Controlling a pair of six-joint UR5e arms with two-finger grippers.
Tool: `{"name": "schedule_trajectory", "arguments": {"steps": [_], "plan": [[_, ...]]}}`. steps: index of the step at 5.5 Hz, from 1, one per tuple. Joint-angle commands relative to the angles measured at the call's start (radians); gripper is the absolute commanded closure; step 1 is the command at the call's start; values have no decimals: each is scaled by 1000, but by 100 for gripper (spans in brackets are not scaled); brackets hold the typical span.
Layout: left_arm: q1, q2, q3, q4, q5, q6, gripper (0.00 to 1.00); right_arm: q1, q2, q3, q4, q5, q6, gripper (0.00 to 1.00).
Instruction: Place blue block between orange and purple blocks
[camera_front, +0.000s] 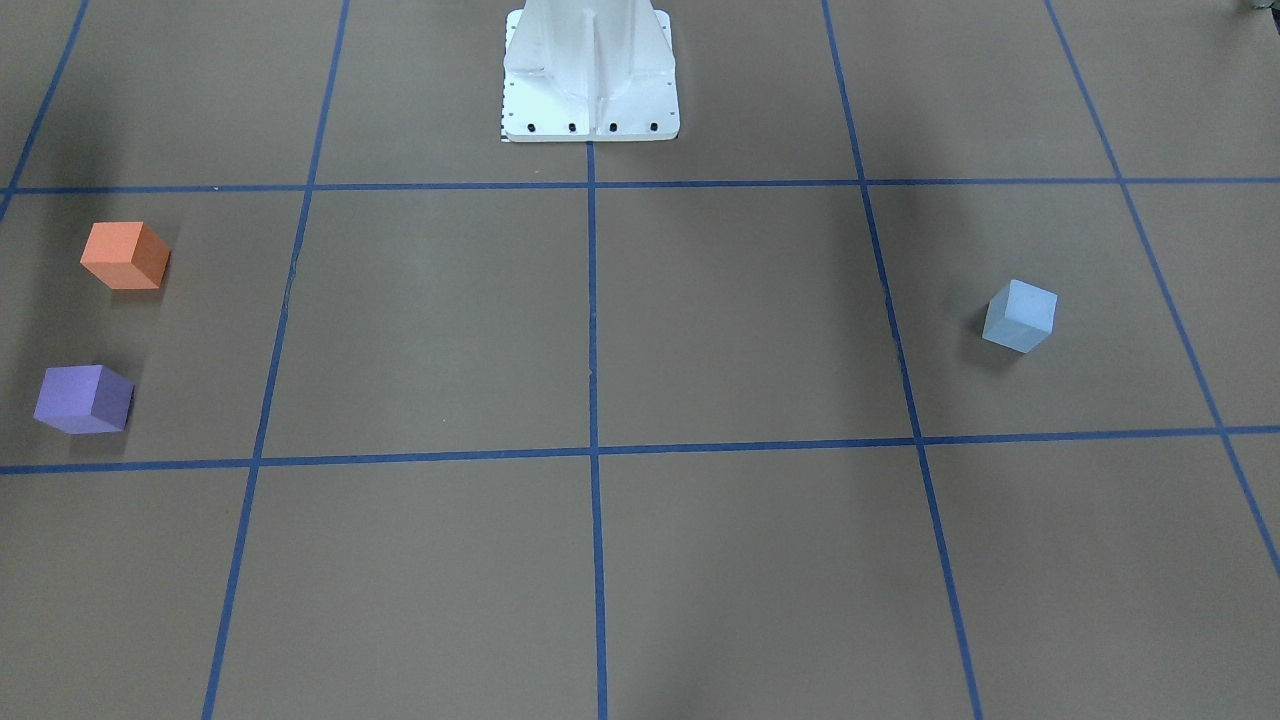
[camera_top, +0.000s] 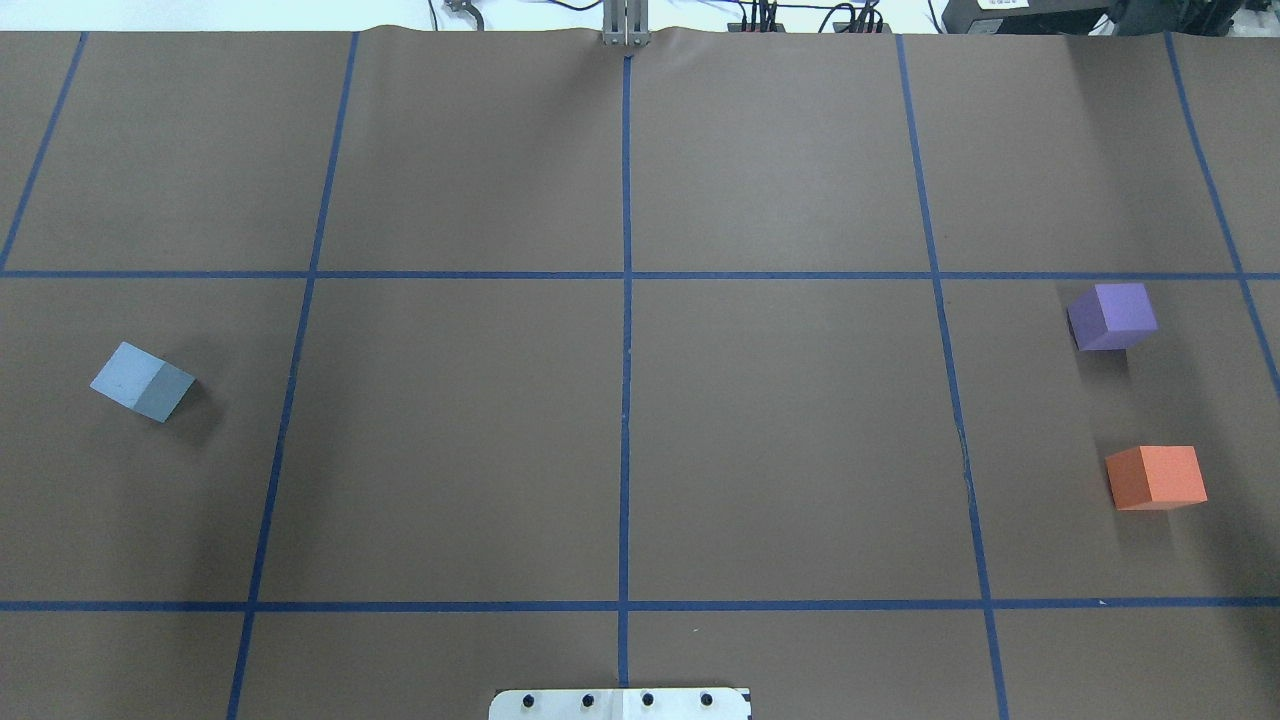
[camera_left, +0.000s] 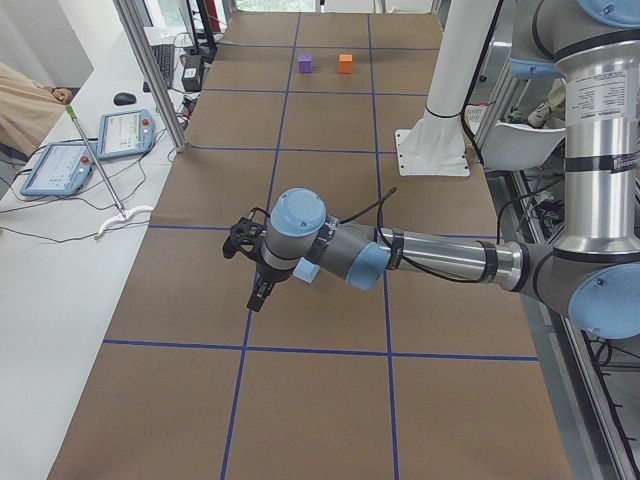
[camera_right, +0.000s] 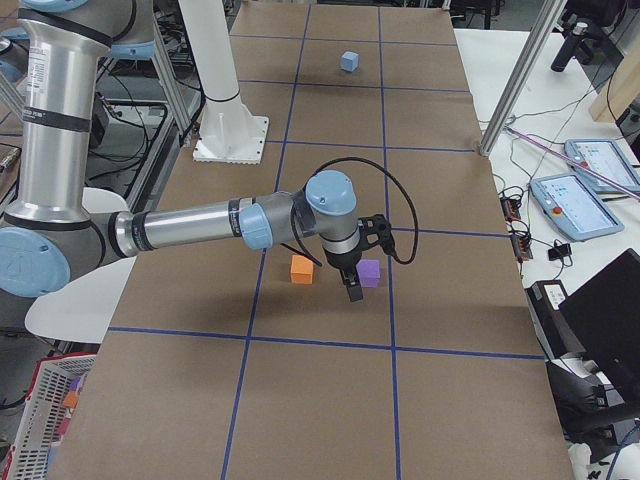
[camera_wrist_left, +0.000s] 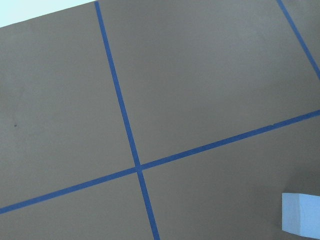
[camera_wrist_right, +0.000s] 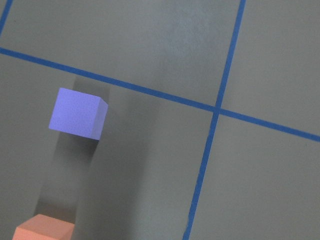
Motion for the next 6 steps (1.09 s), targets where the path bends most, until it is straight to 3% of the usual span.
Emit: {"name": "schedule_trajectory", "arguments": {"steps": [1,2,4,6], "plan": [[87,-11,1,-40,1,-29,0,0,6,-8,46,1,-4,0],[203,-52,8,-37,12,-169,0,0,13,-29,115,7,7,0],[372,-51,43,-43,27,-269,0,-9,33,-40,115,8,1,0],[538,-52,42,-153,180,-260,0,-9,32,-40,117,25,-1,0]]}}
